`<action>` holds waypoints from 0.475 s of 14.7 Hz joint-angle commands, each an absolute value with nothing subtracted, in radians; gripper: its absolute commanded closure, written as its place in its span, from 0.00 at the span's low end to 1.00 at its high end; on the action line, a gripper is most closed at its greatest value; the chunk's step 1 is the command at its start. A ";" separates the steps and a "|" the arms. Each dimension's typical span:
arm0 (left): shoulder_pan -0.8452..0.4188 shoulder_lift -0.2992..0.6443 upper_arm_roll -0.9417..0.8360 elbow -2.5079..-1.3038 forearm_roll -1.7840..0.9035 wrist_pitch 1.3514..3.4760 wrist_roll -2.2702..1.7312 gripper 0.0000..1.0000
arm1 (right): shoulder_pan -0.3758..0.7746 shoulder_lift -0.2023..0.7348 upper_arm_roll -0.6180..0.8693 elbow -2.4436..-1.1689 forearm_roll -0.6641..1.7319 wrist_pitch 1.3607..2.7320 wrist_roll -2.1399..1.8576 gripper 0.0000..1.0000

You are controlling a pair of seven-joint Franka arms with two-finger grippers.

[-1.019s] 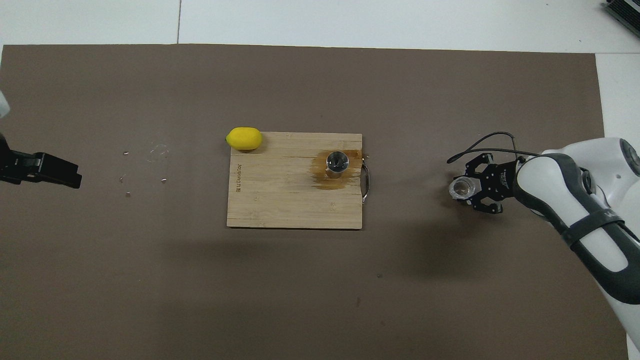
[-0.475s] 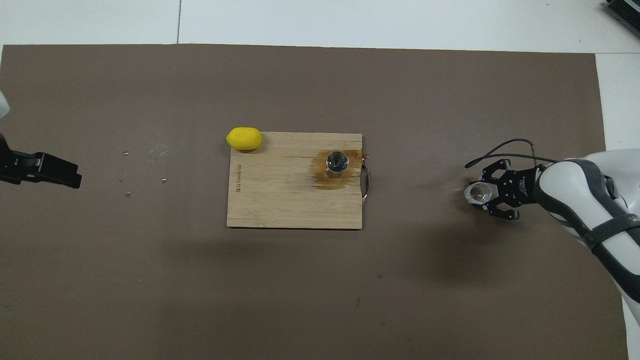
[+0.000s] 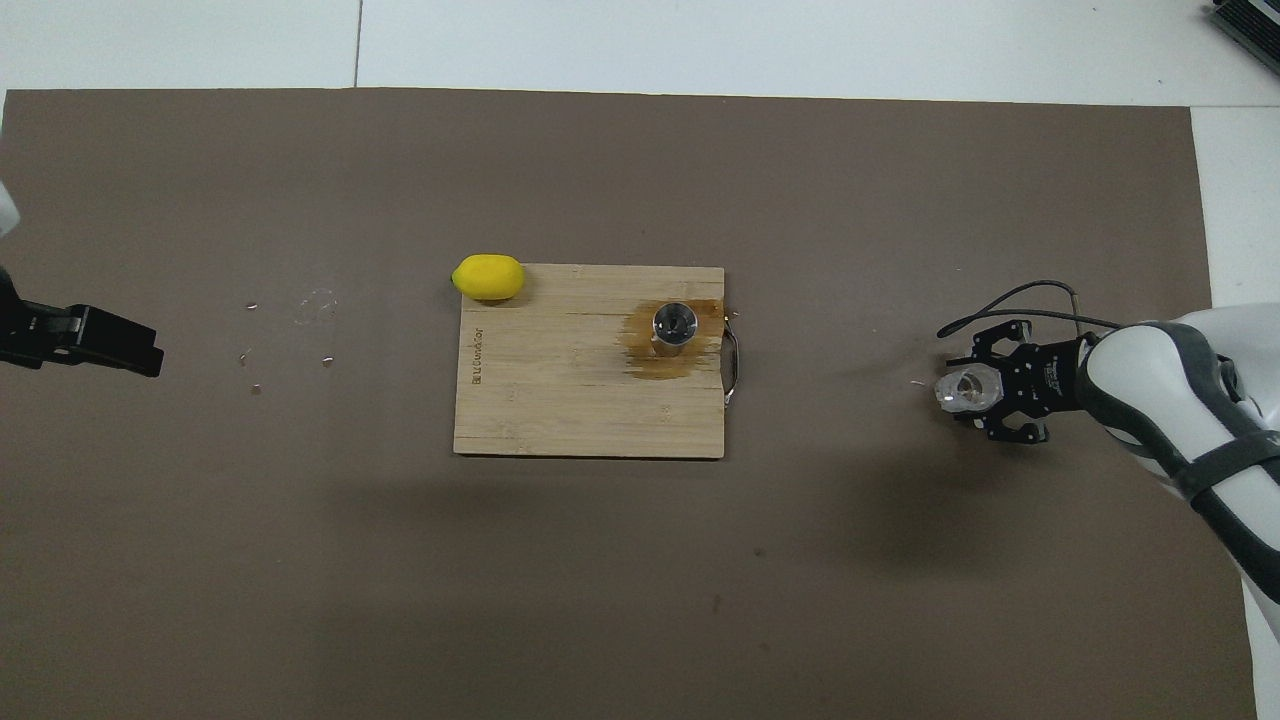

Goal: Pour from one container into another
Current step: 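Lower the glass cup onto the mat and open the right gripper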

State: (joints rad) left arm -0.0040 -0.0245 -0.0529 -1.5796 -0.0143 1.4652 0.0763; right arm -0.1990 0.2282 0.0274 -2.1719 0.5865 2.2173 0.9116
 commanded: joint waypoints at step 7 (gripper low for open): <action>-0.006 -0.057 -0.051 -1.618 -0.003 1.483 0.081 0.00 | -0.230 0.166 0.029 -2.198 0.598 2.229 0.873 0.01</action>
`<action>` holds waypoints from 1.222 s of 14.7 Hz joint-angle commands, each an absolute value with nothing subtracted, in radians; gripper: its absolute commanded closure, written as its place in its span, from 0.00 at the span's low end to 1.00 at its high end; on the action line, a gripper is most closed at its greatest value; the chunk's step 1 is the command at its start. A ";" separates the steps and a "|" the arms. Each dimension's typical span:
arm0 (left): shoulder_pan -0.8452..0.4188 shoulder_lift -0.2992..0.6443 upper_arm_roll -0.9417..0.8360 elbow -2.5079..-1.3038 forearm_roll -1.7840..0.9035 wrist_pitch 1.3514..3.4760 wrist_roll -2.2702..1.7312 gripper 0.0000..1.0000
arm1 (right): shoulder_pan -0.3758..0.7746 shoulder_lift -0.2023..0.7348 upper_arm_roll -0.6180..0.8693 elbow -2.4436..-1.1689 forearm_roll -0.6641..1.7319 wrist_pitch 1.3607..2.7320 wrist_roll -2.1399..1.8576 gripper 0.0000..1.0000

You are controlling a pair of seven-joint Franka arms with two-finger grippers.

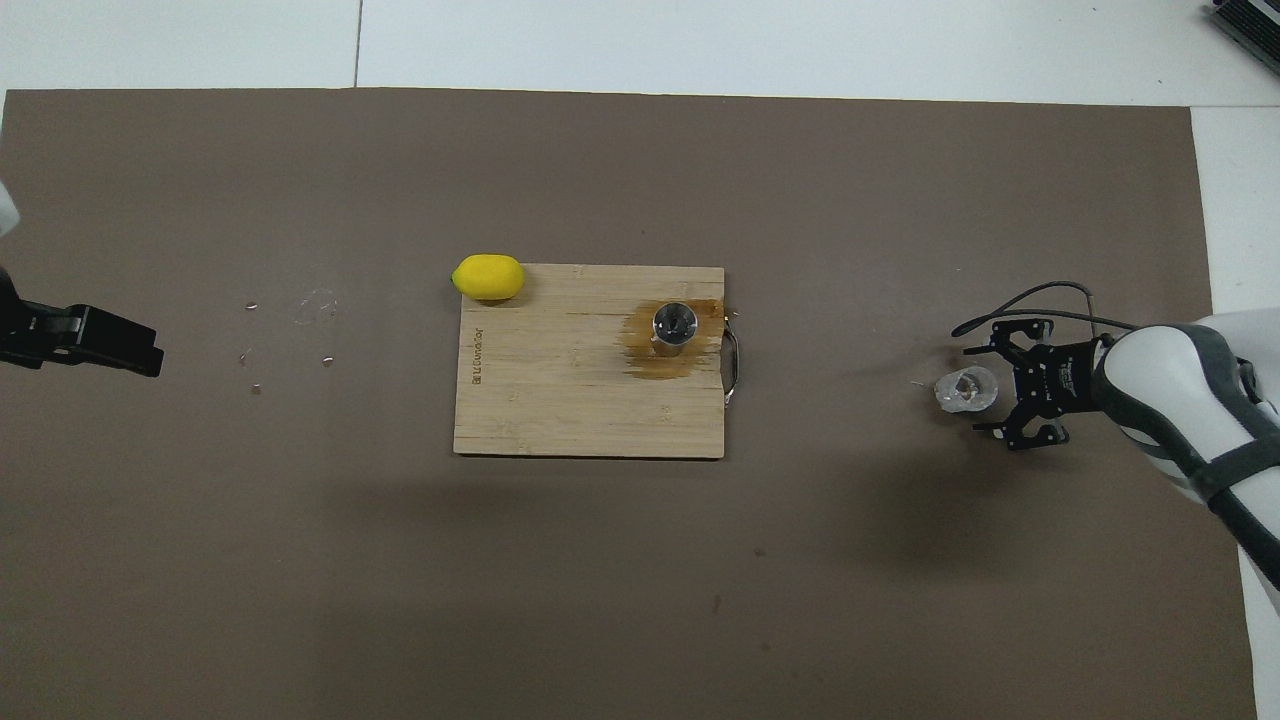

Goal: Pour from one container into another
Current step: 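Lower the glass cup onto the mat and open the right gripper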

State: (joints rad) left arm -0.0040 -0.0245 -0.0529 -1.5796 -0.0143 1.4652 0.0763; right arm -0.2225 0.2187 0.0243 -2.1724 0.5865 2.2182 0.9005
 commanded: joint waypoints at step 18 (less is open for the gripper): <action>-0.006 -0.057 -0.051 -1.618 -0.003 1.483 0.081 0.00 | 0.117 -0.011 0.037 -2.169 0.046 2.131 0.531 0.00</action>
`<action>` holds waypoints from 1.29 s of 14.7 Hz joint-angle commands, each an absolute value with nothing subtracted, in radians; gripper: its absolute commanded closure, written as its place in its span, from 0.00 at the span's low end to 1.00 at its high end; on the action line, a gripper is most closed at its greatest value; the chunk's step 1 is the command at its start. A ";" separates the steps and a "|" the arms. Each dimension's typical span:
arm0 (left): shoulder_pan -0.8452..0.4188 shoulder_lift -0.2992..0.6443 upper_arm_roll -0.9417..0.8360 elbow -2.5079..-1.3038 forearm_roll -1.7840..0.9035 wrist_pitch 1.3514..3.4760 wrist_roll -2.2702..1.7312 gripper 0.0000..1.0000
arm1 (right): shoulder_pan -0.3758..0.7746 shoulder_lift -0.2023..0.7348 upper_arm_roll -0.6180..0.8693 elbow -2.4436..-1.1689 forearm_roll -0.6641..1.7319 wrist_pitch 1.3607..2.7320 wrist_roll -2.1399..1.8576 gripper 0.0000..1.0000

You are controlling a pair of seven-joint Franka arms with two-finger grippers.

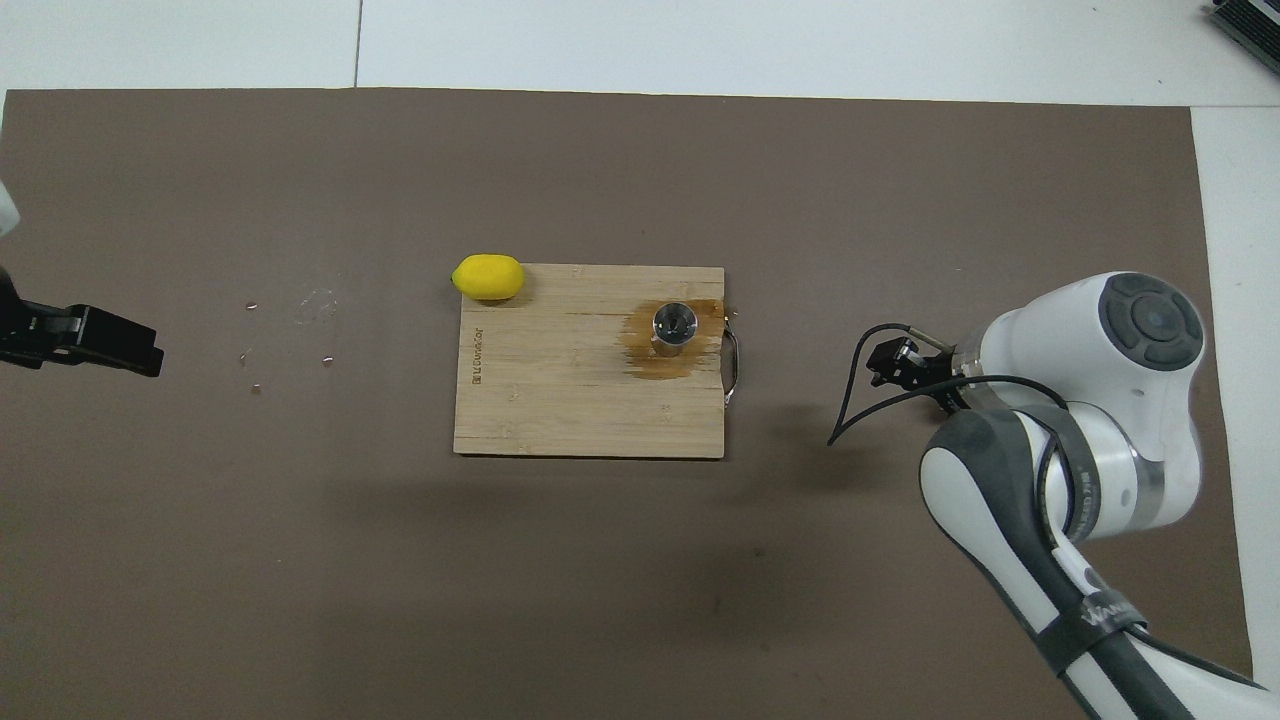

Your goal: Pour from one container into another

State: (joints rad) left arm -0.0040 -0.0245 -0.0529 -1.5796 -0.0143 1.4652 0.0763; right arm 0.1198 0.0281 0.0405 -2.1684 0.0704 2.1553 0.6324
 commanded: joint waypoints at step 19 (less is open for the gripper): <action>-0.006 -0.057 -0.051 -1.618 -0.003 1.483 0.081 0.00 | 0.000 -0.034 0.031 -1.631 -0.043 1.537 0.268 0.01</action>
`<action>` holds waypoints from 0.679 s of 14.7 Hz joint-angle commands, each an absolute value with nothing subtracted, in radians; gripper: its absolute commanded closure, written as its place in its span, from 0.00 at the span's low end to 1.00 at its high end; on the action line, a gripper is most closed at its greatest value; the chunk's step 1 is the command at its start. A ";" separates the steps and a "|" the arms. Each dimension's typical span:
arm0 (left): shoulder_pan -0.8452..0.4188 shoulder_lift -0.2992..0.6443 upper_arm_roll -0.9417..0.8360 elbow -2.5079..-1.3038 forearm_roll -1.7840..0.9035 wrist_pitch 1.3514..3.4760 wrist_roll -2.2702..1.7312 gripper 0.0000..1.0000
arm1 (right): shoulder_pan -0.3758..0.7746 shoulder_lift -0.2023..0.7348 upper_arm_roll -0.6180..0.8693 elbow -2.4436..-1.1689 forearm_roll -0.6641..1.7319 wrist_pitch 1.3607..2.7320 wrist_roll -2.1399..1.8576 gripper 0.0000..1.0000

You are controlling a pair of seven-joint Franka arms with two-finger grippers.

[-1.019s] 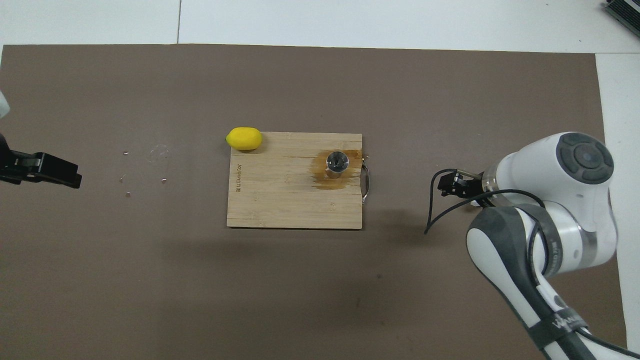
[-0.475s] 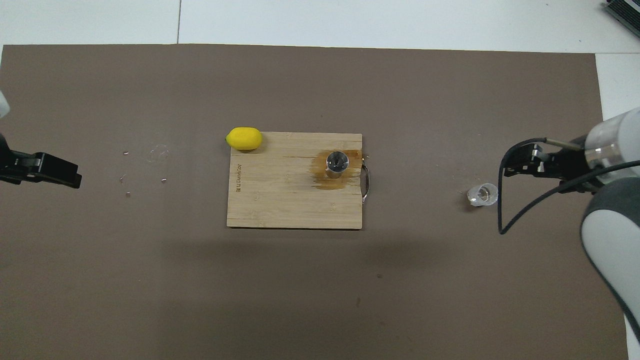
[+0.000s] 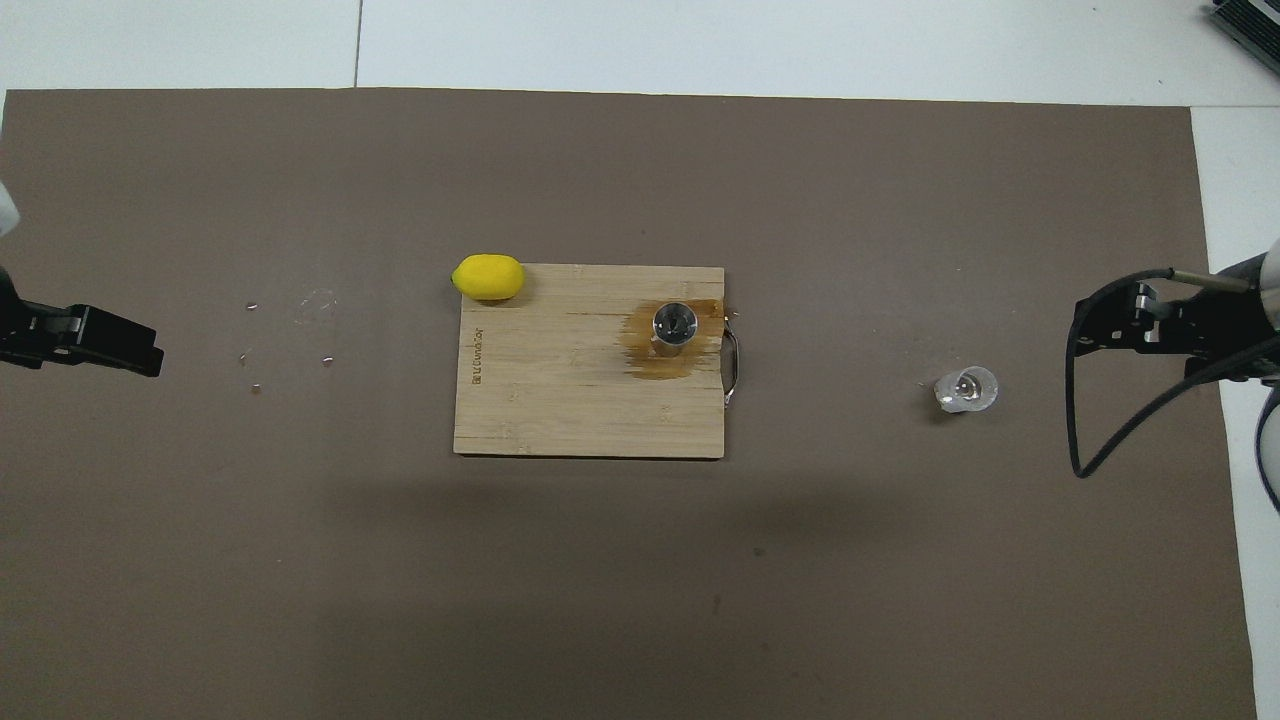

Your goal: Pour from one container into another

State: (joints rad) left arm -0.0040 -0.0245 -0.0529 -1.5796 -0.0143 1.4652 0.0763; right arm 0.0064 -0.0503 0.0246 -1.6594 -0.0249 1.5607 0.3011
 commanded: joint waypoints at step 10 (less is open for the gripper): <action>-0.006 -0.057 -0.051 -1.618 -0.003 1.483 0.081 0.00 | 0.009 -0.043 0.032 -1.658 -0.021 1.582 0.202 0.00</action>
